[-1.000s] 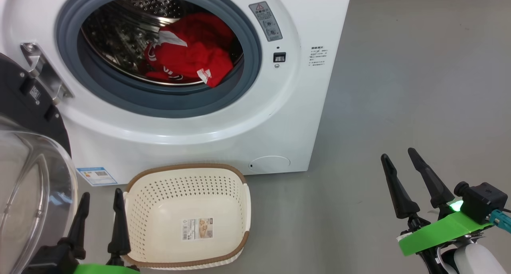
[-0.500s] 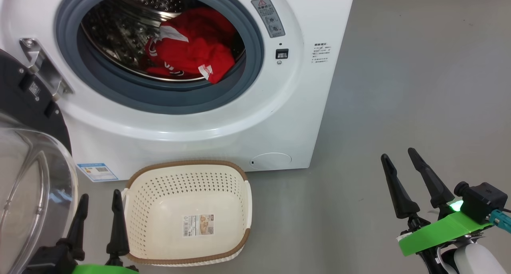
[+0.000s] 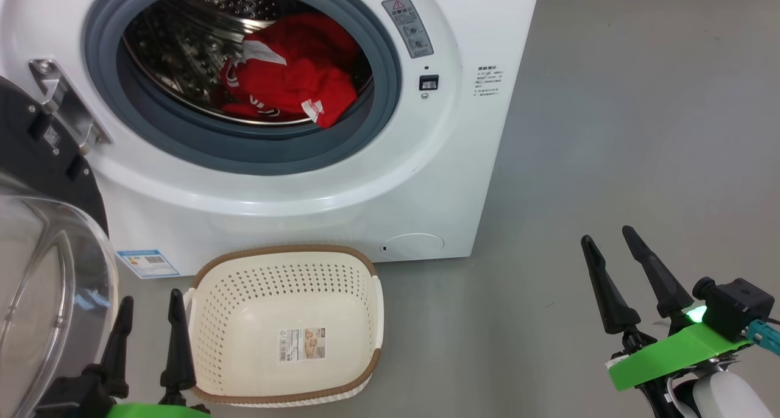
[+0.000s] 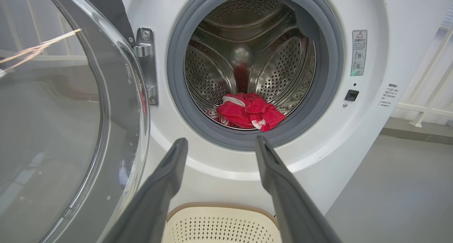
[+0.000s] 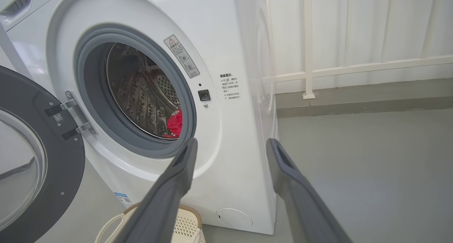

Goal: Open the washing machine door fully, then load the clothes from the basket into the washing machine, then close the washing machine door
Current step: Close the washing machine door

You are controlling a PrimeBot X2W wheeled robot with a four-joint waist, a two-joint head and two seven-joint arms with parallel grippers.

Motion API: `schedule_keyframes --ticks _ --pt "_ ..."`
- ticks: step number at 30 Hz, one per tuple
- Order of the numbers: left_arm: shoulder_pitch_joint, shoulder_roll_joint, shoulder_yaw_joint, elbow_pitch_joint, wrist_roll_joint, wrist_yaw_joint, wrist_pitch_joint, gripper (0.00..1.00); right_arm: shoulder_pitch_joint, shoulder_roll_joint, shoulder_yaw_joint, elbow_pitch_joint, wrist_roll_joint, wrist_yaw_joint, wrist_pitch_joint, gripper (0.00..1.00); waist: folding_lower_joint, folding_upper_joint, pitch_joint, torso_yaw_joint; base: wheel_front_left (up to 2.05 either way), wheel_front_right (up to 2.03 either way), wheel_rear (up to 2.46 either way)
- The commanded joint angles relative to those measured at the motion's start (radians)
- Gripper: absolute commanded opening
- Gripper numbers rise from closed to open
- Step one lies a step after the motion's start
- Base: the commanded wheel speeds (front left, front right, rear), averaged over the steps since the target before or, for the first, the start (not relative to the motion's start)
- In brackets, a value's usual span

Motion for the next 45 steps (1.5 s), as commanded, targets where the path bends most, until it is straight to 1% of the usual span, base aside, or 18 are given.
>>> schedule_keyframes --ticks 1,7,16,22,45 --pt "-0.022 0.012 0.032 -0.02 -0.011 0.002 -0.008 1.0 -0.007 -0.015 0.02 -0.022 -0.003 0.002 -0.005 1.0 0.0 0.0 -0.001 -0.001 -0.5 0.5 0.0" --pt "-0.016 0.012 0.029 -0.021 -0.012 -0.002 -0.008 1.0 -0.005 -0.017 0.025 -0.019 0.0 0.002 -0.005 1.0 0.0 0.0 -0.007 -0.003 -0.98 0.98 0.0" --pt "-0.011 0.012 0.034 -0.03 -0.006 0.0 -0.008 1.0 -0.002 -0.019 0.027 -0.018 0.001 0.002 -0.005 1.0 0.0 0.0 -0.012 -0.002 -1.82 1.82 0.0" --pt "-0.012 0.012 0.035 -0.024 -0.001 0.001 -0.008 1.0 0.0 -0.018 0.026 -0.018 0.002 0.002 -0.005 1.0 0.0 0.0 -0.012 0.002 -1.13 1.13 0.0" --pt "-0.019 0.012 0.037 -0.011 -0.003 0.004 -0.008 1.0 -0.002 -0.017 0.022 -0.014 0.002 0.002 -0.005 1.0 0.0 0.0 -0.016 0.012 -0.08 0.08 0.0"
